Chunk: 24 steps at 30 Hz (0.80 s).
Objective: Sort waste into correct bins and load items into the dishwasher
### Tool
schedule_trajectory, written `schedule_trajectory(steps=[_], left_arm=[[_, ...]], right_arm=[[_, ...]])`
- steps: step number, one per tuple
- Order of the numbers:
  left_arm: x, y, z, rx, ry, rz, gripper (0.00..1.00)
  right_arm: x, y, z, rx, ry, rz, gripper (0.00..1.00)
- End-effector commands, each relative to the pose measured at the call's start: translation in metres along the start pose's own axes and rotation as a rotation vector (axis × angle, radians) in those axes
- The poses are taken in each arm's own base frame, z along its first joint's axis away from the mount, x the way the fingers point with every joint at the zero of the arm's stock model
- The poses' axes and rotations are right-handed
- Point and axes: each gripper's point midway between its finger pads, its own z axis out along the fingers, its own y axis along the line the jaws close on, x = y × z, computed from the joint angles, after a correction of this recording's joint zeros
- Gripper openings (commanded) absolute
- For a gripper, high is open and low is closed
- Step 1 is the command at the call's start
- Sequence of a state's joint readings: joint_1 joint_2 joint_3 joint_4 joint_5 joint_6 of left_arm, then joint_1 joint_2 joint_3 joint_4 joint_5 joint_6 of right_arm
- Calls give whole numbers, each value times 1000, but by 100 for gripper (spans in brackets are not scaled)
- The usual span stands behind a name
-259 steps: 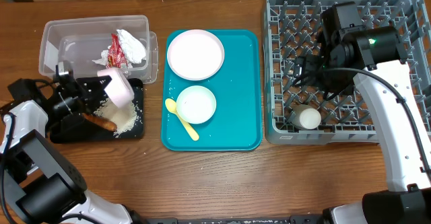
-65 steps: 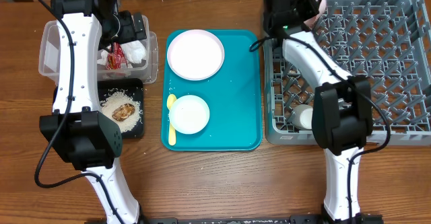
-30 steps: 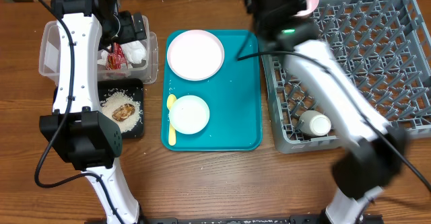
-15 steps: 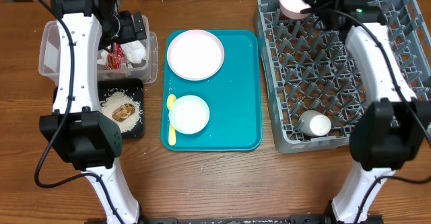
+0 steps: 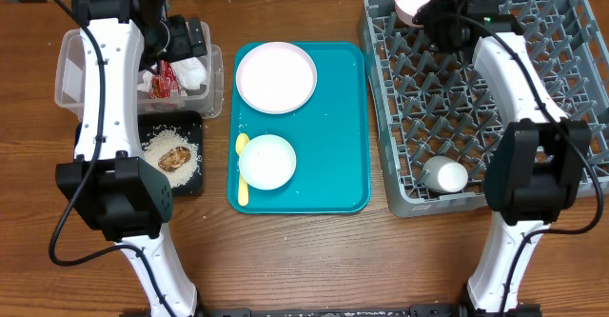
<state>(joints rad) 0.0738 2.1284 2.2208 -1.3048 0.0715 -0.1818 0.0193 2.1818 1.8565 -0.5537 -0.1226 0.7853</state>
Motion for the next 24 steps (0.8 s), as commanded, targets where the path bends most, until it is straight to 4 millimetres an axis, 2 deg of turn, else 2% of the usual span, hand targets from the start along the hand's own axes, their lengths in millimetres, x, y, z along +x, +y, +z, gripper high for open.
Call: schedule_trajectory(steps=[1,4,6,10,13,17,21,22,24], left_arm=[[-8,-5,-21,18,-54,-3,100],[-8,-5,-21,18,-54,-3,100],[-8,-5,-21,18,-54,-3,100],[-8,-5,-21,18,-54,-3,100],[-8,-5,-21,18,-54,-3,100],[-8,-5,-21,18,-54,-3,100],[-8,-5,-21,18,-54,-3,100],[-8,-5,-21,18,-54,-3,100],[-8,-5,-21,18,-54,-3,100]], right_arm=[[-9,-12,7,44,-39,11,40],[-11,-16,8,63,-54,11,34],[-12,-16,8,61,-57,11,23],[-15,-14,8,52,-66,5,10],[-17,-12,7,44,-73,2,4],[-19,-9,5,36,-82,-31,4],[-36,0,-21,53,-155,-115,4],[-51,1,-43,99,-228,-158,4],[-65,-3,-68,174,-315,-176,4]])
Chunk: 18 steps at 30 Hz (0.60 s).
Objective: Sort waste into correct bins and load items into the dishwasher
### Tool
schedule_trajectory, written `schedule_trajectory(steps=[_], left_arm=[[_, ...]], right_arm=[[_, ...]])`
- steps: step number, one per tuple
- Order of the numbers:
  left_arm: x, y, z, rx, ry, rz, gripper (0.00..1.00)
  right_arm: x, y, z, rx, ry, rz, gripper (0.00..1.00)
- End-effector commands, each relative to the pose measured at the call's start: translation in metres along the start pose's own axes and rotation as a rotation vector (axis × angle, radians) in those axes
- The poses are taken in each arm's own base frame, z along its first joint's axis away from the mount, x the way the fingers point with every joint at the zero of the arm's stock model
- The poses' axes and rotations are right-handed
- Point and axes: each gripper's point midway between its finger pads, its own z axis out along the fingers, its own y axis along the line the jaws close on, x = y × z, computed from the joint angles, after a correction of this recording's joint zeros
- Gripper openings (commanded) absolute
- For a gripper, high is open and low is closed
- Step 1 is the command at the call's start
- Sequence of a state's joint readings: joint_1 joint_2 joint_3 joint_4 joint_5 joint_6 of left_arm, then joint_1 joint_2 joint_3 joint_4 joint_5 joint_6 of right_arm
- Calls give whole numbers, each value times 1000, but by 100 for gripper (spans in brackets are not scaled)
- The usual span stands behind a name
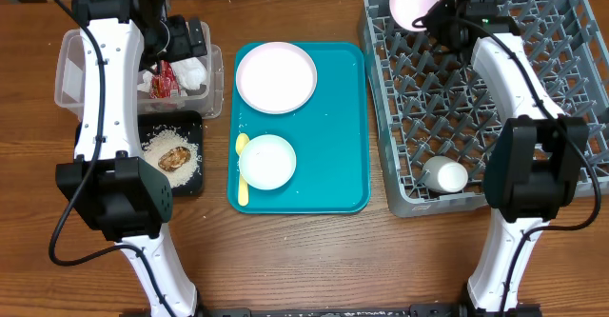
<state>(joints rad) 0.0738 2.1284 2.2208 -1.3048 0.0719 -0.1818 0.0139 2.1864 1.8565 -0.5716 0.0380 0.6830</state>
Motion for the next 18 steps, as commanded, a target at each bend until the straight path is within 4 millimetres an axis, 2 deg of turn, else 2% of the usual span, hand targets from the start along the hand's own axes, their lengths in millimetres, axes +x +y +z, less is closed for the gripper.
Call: schedule_trajectory(steps=[1,3,5,7,9,11,13,18], left_arm=[[-8,-5,-21,17,-54,-3,100],[-8,-5,-21,17,-54,-3,100],[-8,-5,-21,17,-54,-3,100],[-8,-5,-21,18,-54,-3,100],[-8,-5,-21,17,-54,-3,100],[-8,-5,-21,17,-54,-3,100],[-8,-5,-21,18,-54,-3,100],[-8,-5,-21,17,-54,-3,100]], right_arm=[[-75,-6,-95,167,-332,-60,4],[-93,-17,-132,295,-469,-58,4],[-100,-17,-160,399,-562,-137,4],[-98,-13,-180,519,-637,-228,4],[-91,-8,-191,620,-694,-289,4],[-80,3,-189,676,-695,-388,4],[-69,13,-179,694,-675,-468,4],[-44,21,-142,768,-636,-614,4]])
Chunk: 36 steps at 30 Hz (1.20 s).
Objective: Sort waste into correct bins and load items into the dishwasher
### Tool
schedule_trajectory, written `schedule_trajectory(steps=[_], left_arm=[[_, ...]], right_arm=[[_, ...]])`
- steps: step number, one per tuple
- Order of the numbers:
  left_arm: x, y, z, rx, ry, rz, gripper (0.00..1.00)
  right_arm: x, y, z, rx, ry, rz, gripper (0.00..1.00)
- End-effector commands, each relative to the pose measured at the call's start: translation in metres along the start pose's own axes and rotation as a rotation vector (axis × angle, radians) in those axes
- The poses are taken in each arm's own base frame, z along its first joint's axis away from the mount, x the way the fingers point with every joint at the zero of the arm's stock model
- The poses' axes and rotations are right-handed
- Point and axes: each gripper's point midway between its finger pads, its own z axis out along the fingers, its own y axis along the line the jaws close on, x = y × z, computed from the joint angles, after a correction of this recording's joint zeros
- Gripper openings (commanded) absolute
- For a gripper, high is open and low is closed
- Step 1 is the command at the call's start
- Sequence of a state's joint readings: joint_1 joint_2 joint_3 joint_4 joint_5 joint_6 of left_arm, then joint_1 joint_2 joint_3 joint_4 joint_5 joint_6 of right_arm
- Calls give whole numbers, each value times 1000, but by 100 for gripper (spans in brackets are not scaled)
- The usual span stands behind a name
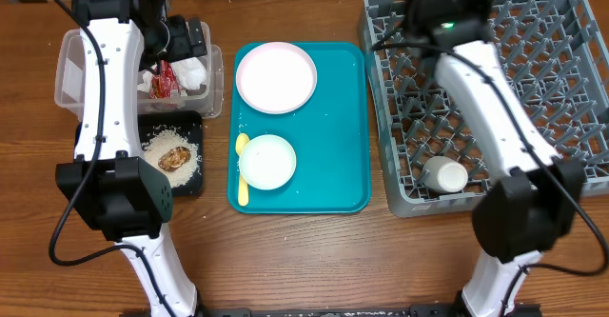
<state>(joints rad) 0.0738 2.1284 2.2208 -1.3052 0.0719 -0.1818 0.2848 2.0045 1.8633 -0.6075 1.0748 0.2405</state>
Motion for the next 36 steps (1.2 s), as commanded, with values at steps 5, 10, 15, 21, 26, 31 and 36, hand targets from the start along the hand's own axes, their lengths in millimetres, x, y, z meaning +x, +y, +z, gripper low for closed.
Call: schedule_trajectory(steps=[5,10,15,21,26,31,36], left_arm=[[-8,-5,-21,17,-54,-3,100],[-8,-5,-21,17,-54,-3,100],[-8,-5,-21,17,-54,-3,100],[-8,-5,-21,17,-54,-3,100],[-8,-5,-21,17,-54,-3,100],[-8,-5,-21,17,-54,-3,100],[-8,-5,-21,17,-54,-3,100]], right_arm=[[36,20,28,202,-30,-268,4],[54,31,37,205,-14,-305,4],[69,40,41,190,4,-343,4],[81,51,41,121,37,-364,4],[80,51,41,122,36,-362,4],[89,64,37,51,59,-386,4],[100,86,4,-6,53,-473,13]])
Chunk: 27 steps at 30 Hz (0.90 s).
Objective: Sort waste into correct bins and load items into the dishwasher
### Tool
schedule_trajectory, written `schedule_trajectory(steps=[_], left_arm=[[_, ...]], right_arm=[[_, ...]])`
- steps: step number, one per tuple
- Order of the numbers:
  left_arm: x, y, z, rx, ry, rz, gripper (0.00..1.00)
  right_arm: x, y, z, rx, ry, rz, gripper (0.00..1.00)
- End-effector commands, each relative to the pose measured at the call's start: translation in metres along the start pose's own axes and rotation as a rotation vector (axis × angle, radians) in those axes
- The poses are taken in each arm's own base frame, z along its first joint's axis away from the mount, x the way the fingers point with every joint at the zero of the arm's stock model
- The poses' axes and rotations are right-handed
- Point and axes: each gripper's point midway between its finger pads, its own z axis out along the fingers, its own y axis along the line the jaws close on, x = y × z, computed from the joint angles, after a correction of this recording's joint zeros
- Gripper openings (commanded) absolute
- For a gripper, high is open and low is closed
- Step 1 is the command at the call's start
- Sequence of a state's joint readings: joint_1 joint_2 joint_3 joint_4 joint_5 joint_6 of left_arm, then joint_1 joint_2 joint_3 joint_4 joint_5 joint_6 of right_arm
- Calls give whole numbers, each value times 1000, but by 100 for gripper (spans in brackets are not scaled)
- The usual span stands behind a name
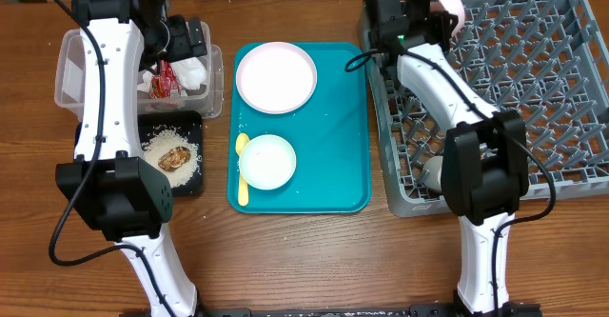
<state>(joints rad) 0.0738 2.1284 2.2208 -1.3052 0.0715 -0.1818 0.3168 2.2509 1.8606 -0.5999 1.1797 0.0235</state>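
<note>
In the overhead view a pink bowl (449,1) stands on edge in the far left corner of the grey dishwasher rack (542,89). My right gripper (383,17) is just left of it at the rack's corner, apart from the bowl, and looks open. On the teal tray (333,165) lie a pink plate (276,77), a small pale bowl (267,160) and a yellow spoon (242,174). My left gripper (190,39) hangs over the clear waste bin (76,69) and looks open, with crumpled wrappers under it.
A black food tray (186,186) with rice and a brown piece of food sits in front of the clear bin. A white cup (429,171) lies in the rack's near left corner, partly behind my right arm. The right arm crosses the rack's left side.
My right arm, which then covered the rack's far left corner, has swung left, with the gripper toward the tray. The pink bowl now shows standing in the rack. The left arm is unchanged.
My right gripper first held the pink bowl over the rack's far left corner, then held it a little farther back. Then the arm hid that corner. Now the bowl stands in the rack and the gripper is off it, to its left.
</note>
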Motion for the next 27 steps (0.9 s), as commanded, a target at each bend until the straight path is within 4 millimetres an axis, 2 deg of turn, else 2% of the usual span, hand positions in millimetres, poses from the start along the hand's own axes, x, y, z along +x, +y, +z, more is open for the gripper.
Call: schedule_trajectory(steps=[1,7,10,13,16,18,20,21,25,27], left_arm=[[-8,-5,-21,18,-54,-3,100],[-8,-5,-21,18,-54,-3,100],[-8,-5,-21,18,-54,-3,100],[-8,-5,-21,18,-54,-3,100],[-8,-5,-21,18,-54,-3,100],[-8,-5,-21,18,-54,-3,100],[-8,-5,-21,18,-54,-3,100],[-8,-5,-21,18,-54,-3,100],[-8,-5,-21,18,-54,-3,100],[-8,-5,-21,18,-54,-3,100]], right_arm=[[-4,34,-40,-105,-48,-39,16],[-9,56,-82,-162,-110,-64,49],[-15,54,-94,-176,-127,-54,55],[-22,46,-103,-203,-138,-37,56],[-22,55,-125,-380,-122,-67,57],[-4,79,-152,-632,-59,-141,60],[11,93,-171,-798,-4,-185,60],[28,105,-190,-942,57,-227,60],[60,120,-232,-1214,191,-292,59],[69,122,-250,-1320,239,-305,59]])
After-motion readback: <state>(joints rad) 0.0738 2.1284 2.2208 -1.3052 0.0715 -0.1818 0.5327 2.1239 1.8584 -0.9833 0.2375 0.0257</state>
